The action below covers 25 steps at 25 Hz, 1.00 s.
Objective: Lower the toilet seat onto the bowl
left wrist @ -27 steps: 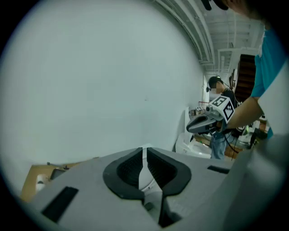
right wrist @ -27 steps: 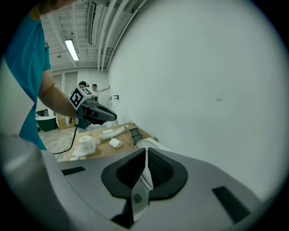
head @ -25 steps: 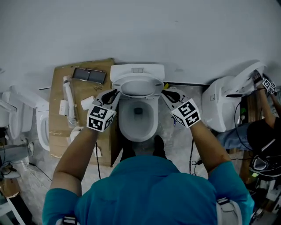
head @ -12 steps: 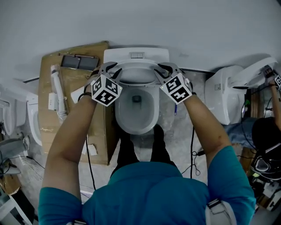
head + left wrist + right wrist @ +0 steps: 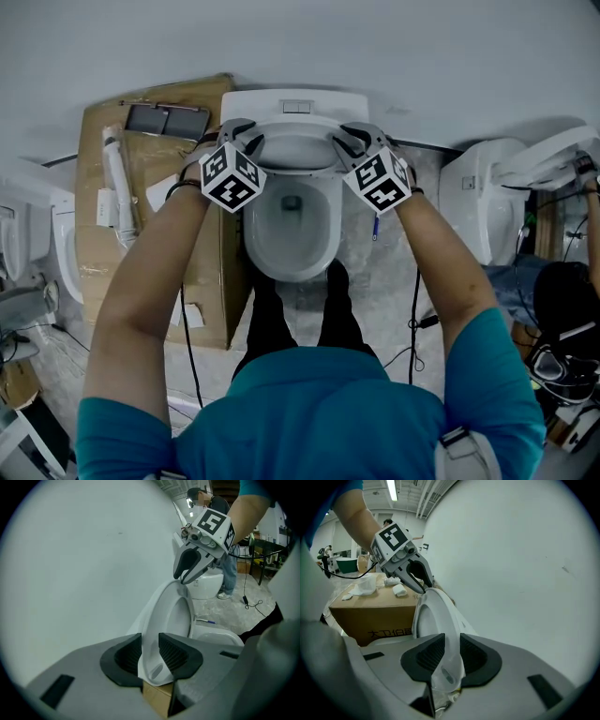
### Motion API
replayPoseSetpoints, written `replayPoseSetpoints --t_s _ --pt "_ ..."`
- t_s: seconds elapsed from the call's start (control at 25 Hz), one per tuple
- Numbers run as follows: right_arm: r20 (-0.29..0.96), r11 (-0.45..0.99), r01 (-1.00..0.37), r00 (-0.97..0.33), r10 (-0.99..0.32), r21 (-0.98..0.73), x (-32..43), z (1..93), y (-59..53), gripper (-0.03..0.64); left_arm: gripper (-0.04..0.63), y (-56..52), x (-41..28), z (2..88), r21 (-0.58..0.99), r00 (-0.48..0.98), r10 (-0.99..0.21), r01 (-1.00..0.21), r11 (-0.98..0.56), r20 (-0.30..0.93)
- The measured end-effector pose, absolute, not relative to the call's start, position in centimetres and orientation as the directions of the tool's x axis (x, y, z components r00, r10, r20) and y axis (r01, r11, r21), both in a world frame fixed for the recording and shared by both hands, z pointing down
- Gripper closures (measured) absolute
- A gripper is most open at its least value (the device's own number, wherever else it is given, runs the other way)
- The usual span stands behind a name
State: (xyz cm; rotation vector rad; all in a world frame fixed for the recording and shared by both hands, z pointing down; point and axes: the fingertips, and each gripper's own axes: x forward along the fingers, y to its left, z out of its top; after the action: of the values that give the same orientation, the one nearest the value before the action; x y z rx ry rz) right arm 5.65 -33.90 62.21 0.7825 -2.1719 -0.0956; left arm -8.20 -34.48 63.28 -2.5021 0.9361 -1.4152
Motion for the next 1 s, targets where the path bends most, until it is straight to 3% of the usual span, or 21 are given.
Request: replayPoseSetpoints --t_s 1.0 --pt "0.696 0.878 -0.395 -0.549 -0.462 0.271 5.9 61.9 -29.8 0.540 0.500 -29.5 -8.4 63.0 -0.379 0.409 -0.483 -0.312 -0.871 0.774"
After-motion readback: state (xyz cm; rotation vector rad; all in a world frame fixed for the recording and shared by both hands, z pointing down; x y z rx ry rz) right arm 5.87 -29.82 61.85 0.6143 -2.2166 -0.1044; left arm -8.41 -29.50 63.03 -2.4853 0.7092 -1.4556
